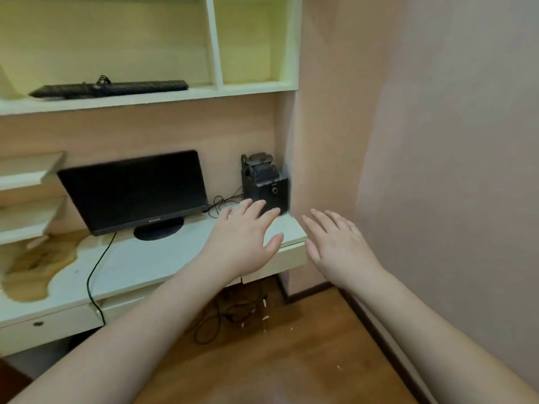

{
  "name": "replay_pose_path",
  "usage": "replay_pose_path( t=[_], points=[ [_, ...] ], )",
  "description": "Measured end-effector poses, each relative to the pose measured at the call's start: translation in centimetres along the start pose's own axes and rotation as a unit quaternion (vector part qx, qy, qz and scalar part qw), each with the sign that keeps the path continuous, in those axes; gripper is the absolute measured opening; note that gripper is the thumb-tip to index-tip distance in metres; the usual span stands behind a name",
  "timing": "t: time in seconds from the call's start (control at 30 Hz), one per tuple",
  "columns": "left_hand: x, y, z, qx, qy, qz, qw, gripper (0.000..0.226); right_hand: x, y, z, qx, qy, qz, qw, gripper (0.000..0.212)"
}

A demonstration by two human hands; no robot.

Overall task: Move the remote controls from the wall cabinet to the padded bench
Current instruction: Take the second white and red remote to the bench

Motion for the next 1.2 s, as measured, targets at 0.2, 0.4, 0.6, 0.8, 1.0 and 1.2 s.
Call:
replay_pose_path(
  t=[0.2, 0.4, 0.6, 0.8, 1.0, 1.2],
  points=[
    [-4.9, -1.7, 3.7, 0.009, 0.014, -0.006, 1.0, 0.059, -2.4, -1.2, 6.5, 0.0, -0.003, 0.0, 1.0, 0.053],
    [-8.4, -3.2, 8.0, 0.036, 0.017, 0.014, 0.999, 0.057, -2.6, -2.5, 12.4, 0.03, -0.015, -0.025, 0.999, 0.053],
    [-10.0, -5.2, 14.7, 0.057, 0.007, 0.023, 0.998, 0.055, -0.7, -3.9, 19.6, 0.053, -0.037, -0.018, 0.998, 0.052],
    [-10.0, -7.6, 22.8, 0.065, -0.008, 0.034, 0.997, 0.057, 2.4, -5.4, 27.3, 0.077, -0.065, 0.006, 0.995, 0.052],
    [-10.3, -9.3, 29.1, 0.084, -0.039, 0.061, 0.994, 0.056, 5.5, -6.9, 33.9, 0.105, -0.092, 0.02, 0.99, 0.051],
    [-11.8, -9.8, 33.6, 0.095, -0.057, 0.068, 0.991, 0.055, 7.2, -7.3, 39.1, 0.106, -0.097, 0.026, 0.989, 0.049]
  ],
)
Point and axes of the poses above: each hand's wrist, its own z-axis towards the middle knuckle, its own y-axis out of the palm, x = y × z, the point moved 5 cm from there along z, towards the middle knuckle, and after that the axes turned 7 degrees about x, right-handed, at the moved point
